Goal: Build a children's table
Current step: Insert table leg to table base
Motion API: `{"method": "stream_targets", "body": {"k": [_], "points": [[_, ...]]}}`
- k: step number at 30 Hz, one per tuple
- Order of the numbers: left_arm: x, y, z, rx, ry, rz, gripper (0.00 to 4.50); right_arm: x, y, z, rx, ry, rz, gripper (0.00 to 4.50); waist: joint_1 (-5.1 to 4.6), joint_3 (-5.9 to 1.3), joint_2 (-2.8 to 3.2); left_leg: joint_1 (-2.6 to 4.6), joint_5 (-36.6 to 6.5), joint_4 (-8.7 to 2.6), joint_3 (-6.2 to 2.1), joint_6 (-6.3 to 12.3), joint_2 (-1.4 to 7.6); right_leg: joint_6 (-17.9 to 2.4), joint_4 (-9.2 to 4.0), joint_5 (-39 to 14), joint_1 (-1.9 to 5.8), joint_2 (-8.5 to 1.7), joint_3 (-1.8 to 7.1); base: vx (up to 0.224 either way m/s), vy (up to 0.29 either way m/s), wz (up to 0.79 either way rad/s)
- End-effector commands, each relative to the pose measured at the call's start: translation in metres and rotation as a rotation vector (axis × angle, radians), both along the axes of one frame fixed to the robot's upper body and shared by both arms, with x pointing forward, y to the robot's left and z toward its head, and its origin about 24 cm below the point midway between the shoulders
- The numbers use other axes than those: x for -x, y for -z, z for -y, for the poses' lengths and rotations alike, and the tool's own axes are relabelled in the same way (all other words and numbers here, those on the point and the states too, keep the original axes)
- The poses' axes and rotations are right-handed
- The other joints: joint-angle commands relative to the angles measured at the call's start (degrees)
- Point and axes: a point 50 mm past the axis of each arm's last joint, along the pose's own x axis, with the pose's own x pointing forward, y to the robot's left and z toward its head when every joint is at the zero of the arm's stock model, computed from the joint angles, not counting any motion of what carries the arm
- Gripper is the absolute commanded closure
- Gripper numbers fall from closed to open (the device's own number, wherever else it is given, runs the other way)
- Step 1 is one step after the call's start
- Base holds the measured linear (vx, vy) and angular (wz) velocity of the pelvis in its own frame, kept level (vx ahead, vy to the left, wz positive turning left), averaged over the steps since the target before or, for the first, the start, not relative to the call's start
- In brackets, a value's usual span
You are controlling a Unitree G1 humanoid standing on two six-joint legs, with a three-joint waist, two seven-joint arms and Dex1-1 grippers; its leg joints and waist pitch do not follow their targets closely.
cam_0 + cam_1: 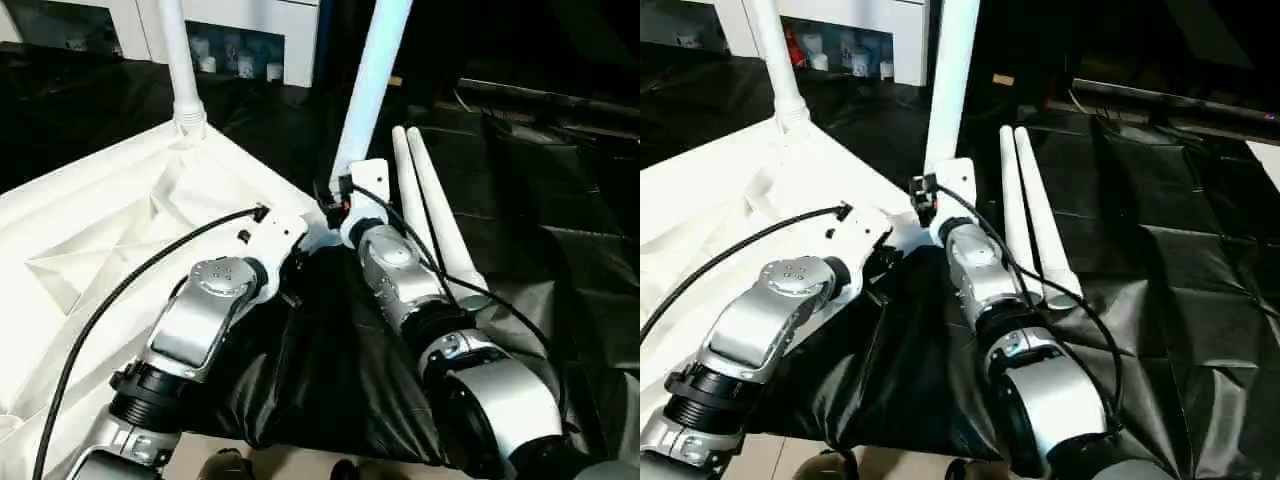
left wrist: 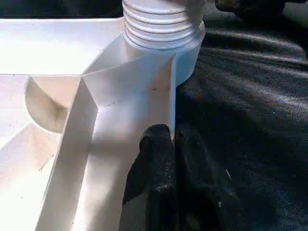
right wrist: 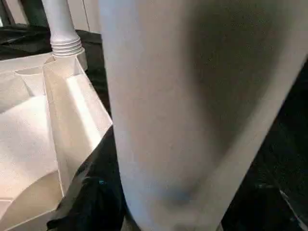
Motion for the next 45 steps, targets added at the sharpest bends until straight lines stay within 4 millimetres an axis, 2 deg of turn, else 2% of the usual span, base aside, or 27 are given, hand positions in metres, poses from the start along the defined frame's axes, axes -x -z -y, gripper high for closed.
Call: {"method": "stream_targets", "body": {"k": [1, 7, 8, 12, 14, 15, 16, 17, 20, 21, 23, 26, 27, 31, 32, 39, 43, 44, 45], "points": [[-0.005, -0.003, 0.001, -0.009, -0.005, 0.028, 4.5, 0.023, 0.051, -0.008, 0.004, -0.045, -0.24, 1.85, -0.47, -2.44, 1.08, 0.73, -15.1, -4.43, -1.27, 0.21, 3.33, -7.8, -4.95, -16.4, 1.43, -5.58, 3.9, 0.0, 0.0, 0.0], [-0.004, -0.005, 0.0, -0.001, 0.029, 0.032, 4.5, 0.02, 0.044, -0.008, -0.023, -0.072, -0.215, 1.24, -0.71, -2.87, 1.17, 0.57, -14.2, -4.29, -1.26, 0.28, 3.37, -8.8, -4.81, -15.4, 1.74, -5.71, 3.9, 0.0, 0.0, 0.0], [-0.004, -0.006, -0.001, 0.004, 0.041, 0.035, 4.5, 0.019, 0.041, -0.008, -0.041, -0.084, -0.205, 1.1, -0.68, -3.11, 1.17, 0.57, -13.0, -4.16, -1.19, 0.5, 3.4, -9.3, -4.59, -13.8, 1.85, -5.68, 3.89, 0.0, 0.0, 0.0], [-0.004, -0.007, -0.002, 0.002, 0.068, 0.043, 4.5, 0.016, 0.034, -0.009, -0.057, -0.104, -0.173, 0.9, -0.84, -3.37, 1.34, 0.52, -10.6, -3.94, -1.06, 1.13, 3.4, -10.5, -4.2, -10.3, 2.05, -5.58, 3.77, 0.0, 0.0, 0.0], [-0.004, -0.007, -0.003, 0.003, 0.079, 0.043, 4.5, 0.015, 0.032, -0.009, -0.057, -0.108, -0.16, 0.6, -0.88, -3.58, 1.51, 0.53, -9.2, -3.8, -1.01, 1.34, 3.4, -11.2, -3.96, -8.2, 2.23, -5.61, 3.74, 0.0, 0.0, 0.0], [-0.001, -0.007, -0.004, 0.008, 0.119, 0.046, 4.5, 0.012, 0.025, -0.007, -0.046, -0.128, -0.117, 0.54, -1.01, -3.69, 1.53, 0.47, -8.5, -3.72, -0.95, 1.59, 3.35, -11.6, -3.82, -6.8, 2.35, -5.53, 3.73, 0.0, 0.0, 0.0], [-0.001, -0.007, -0.004, 0.008, 0.119, 0.046, 4.5, 0.012, 0.025, -0.007, -0.046, -0.128, -0.117, 0.5, -1.03, -3.74, 1.54, 0.47, -8.2, -3.69, -0.97, 1.69, 3.37, -11.9, -3.72, -6.2, 2.4, -5.54, 3.69, 0.0, 0.0, 0.0], [0.001, -0.006, -0.006, 0.01, 0.151, 0.04, 4.5, 0.01, 0.019, -0.002, -0.03, -0.153, -0.072, 0.5, -1.13, -4.12, 1.92, 0.57, -7.3, -3.5, -0.94, 1.78, 3.37, -12.5, -3.5, -4.5, 2.54, -5.55, 3.67, 0.0, 0.0, 0.0], [0.002, -0.005, -0.009, 0.014, 0.163, 0.026, 4.5, 0.008, 0.016, 0.002, -0.016, -0.179, -0.05, 0.5, -1.18, -4.37, 1.8, 0.54, -4.3, -3.13, -0.75, 2.96, 3.32, -14.3, -2.83, 1.5, 2.85, -5.37, 3.64, 0.0, 0.0, 0.0], [0.004, -0.004, -0.013, 0.009, 0.189, 0.014, 4.5, 0.008, 0.014, 0.007, 0.004, -0.222, -0.031, 0.5, -1.07, -4.72, 2.35, 0.58, -3.7, -3.0, -0.85, 3.11, 3.25, -14.6, -2.61, 2.4, 3.12, -5.4, 3.59, 0.0, 0.0, 0.0], [0.006, -0.003, -0.015, 0.007, 0.211, 0.01, 4.5, 0.008, 0.012, 0.012, 0.021, -0.249, -0.014, 0.5, -1.11, -4.81, 2.03, 0.58, -2.2, -2.76, -0.66, 4.37, 3.26, -15.8, -2.39, 5.5, 3.19, -5.35, 3.6, 0.0, 0.0, 0.0], [0.008, -0.002, -0.021, 0.006, 0.254, -0.007, 4.5, 0.01, 0.011, 0.022, 0.077, -0.324, 0.011, 0.5, -0.99, -5.26, 2.59, 0.72, -1.2, -2.47, -0.69, 5.25, 3.3, -17.0, -2.06, 7.9, 3.39, -5.31, 3.56, 0.0, 0.0, 0.0], [0.009, -0.002, -0.022, 0.008, 0.265, -0.011, 4.5, 0.011, 0.01, 0.025, 0.091, -0.346, 0.013, 0.5, -1.01, -5.24, 2.4, 0.61, -1.1, -2.43, -0.69, 5.53, 3.26, -17.3, -2.07, 8.2, 3.5, -5.24, 3.51, 0.0, 0.0, 0.0], [0.01, -0.002, -0.023, 0.007, 0.307, -0.017, 4.5, 0.015, 0.009, 0.033, 0.129, -0.408, 0.033, 0.5, -0.77, -5.37, 2.46, 0.66, -2.9, -2.39, -0.72, 5.06, 3.38, -17.5, -2.18, 5.9, 3.63, -5.38, 3.56, 0.0, 0.0, 0.0], [0.012, -0.002, -0.023, 0.022, 0.334, -0.027, 4.5, 0.019, 0.008, 0.039, 0.152, -0.469, 0.035, 0.5, -0.79, -5.31, 2.45, 0.57, -3.2, -2.42, -0.72, 4.89, 3.37, -17.5, -2.22, 5.3, 3.64, -5.36, 3.59, 0.0, 0.0, 0.0], [0.018, -0.003, -0.026, 0.042, 0.448, -0.03, 4.5, 0.034, 0.007, 0.053, 0.216, -0.672, 0.011, 0.5, 0.02, -5.49, 2.35, 0.64, -5.6, -2.22, -0.76, 3.42, 3.3, -16.0, -2.61, 0.1, 3.67, -5.38, 3.71, 0.0, 0.0, 0.0], [0.022, -0.002, -0.028, 0.05, 0.491, -0.049, 4.5, 0.038, 0.007, 0.055, 0.236, -0.726, -0.002, 0.5, 0.25, -5.6, 2.32, 0.73, -6.0, -2.17, -0.76, 2.8, 3.32, -15.8, -2.55, -1.2, 3.55, -5.35, 3.68, 0.0, 0.0, 0.0], [0.023, -0.002, -0.029, 0.048, 0.515, -0.052, 4.5, 0.039, 0.006, 0.056, 0.244, -0.742, -0.008, 0.5, 0.28, -5.64, 2.14, 0.74, -5.8, -2.14, -0.76, 2.8, 3.26, -15.8, -2.6, -1.3, 3.57, -5.31, 3.66, 0.0, 0.0, 0.0], [0.024, -0.002, -0.03, 0.047, 0.527, -0.051, 4.5, 0.039, 0.006, 0.056, 0.247, -0.747, -0.01, 0.67, 0.33, -5.65, 2.2, 0.71, -5.7, -2.1, -0.76, 2.8, 3.24, -15.6, -2.56, -1.5, 3.56, -5.36, 3.7, 0.0, 0.0, 0.0]]}}
